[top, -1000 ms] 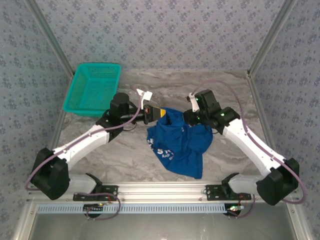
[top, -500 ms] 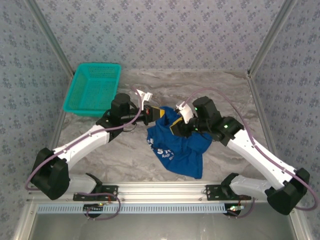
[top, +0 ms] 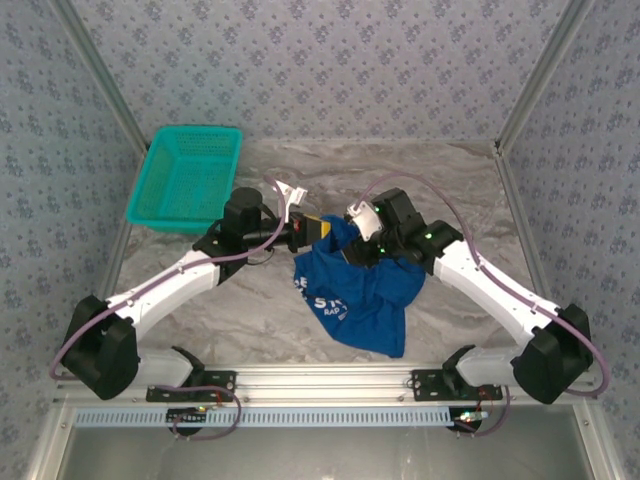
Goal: Fold the inside-out t-shirt
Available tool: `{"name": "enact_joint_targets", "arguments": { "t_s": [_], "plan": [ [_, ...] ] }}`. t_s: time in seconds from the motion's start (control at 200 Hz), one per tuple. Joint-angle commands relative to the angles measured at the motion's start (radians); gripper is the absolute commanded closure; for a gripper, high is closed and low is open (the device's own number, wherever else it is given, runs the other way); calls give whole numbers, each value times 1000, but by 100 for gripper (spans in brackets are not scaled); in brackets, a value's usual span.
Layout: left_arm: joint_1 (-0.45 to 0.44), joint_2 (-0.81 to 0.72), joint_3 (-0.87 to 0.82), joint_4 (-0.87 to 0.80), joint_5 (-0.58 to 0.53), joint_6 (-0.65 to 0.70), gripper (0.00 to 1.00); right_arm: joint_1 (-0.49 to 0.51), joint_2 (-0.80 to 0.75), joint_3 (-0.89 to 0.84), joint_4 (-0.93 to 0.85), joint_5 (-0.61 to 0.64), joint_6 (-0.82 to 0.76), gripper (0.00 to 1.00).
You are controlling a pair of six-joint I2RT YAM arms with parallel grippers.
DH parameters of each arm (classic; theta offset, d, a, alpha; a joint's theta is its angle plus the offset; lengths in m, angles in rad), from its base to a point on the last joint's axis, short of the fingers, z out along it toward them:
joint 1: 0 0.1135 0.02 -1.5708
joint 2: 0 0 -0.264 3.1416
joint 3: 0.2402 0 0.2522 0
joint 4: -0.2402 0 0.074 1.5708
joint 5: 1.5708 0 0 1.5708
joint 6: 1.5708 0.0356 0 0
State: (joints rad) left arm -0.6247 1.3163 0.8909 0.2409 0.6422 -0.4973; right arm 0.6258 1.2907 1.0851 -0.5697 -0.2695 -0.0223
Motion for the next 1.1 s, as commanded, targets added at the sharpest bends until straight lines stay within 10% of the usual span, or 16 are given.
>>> {"name": "enact_joint_targets", "arguments": {
  "t_s": [0.0,0.804,1.094],
  "plan": [
    [-8,-17,19,1,25,21,100,-6,20,24,-61,1,-22,70],
    [-18,-29,24,-20,32,36,100,31,72,49,-64,93,-55,67],
    [-16,-40,22,-55,-38,46,100,21,45,57,-45,-43,-37,100]
  ]
}}
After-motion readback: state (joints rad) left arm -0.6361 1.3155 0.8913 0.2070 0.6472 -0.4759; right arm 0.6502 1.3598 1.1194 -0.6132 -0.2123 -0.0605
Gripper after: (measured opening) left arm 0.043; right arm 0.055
